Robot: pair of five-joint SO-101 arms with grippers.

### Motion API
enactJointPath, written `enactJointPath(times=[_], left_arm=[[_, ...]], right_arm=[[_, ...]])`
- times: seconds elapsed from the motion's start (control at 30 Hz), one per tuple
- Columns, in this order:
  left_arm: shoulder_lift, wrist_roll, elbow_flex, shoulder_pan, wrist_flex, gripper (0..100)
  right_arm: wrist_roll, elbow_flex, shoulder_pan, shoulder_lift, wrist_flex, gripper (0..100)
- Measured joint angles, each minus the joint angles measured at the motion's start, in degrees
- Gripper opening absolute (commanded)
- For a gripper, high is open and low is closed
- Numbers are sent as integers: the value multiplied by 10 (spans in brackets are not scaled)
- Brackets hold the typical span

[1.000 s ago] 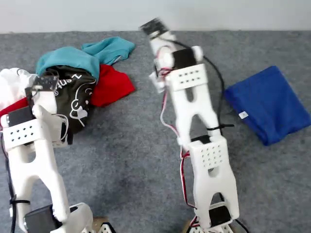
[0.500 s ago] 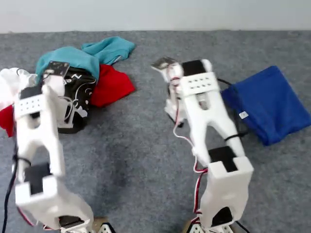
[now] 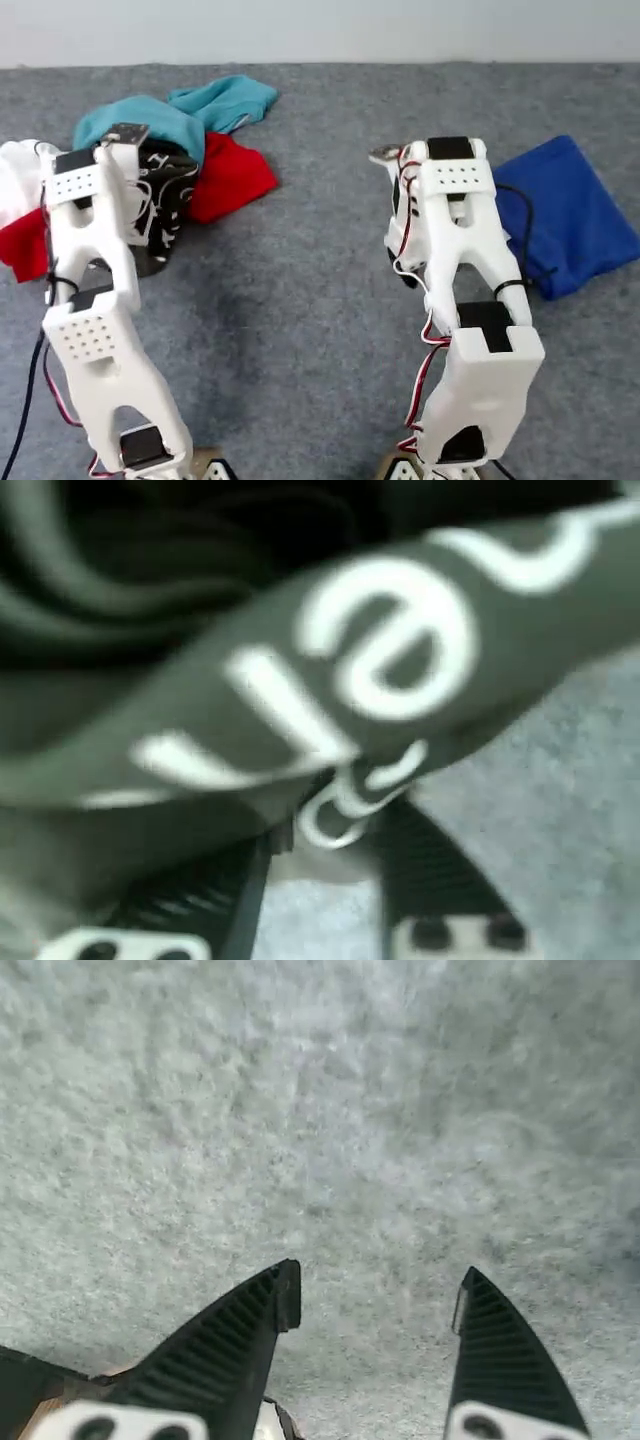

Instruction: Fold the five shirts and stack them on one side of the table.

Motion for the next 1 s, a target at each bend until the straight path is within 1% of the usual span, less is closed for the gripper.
enactJointPath(times=[0.07, 0.2, 0.3, 0.4, 0.57, 0.77, 0.83, 0.9, 1.0], left_arm=[[0, 0, -25, 11, 47, 14], [-25, 0, -30, 26, 69, 14], [-93, 0, -3, 47, 71, 13], [-201, 0, 47, 88, 71, 13], [-400, 0, 135, 200, 75, 13], [-620, -3, 204, 394, 79, 13], [-679, -6, 211, 440, 80, 13], [-712, -6, 215, 442, 80, 13], [-725, -6, 229, 419, 80, 14]], right_arm=[[0, 2, 0, 0, 0, 253], [0, 2, -1, 0, 0, 253], [0, 2, -1, 0, 0, 253], [13, 2, -1, 0, 0, 253], [41, 6, -1, 0, 0, 253], [45, 6, -1, 0, 0, 253], [45, 6, -1, 0, 0, 253], [45, 8, -1, 0, 0, 253], [47, 25, -1, 0, 0, 253]])
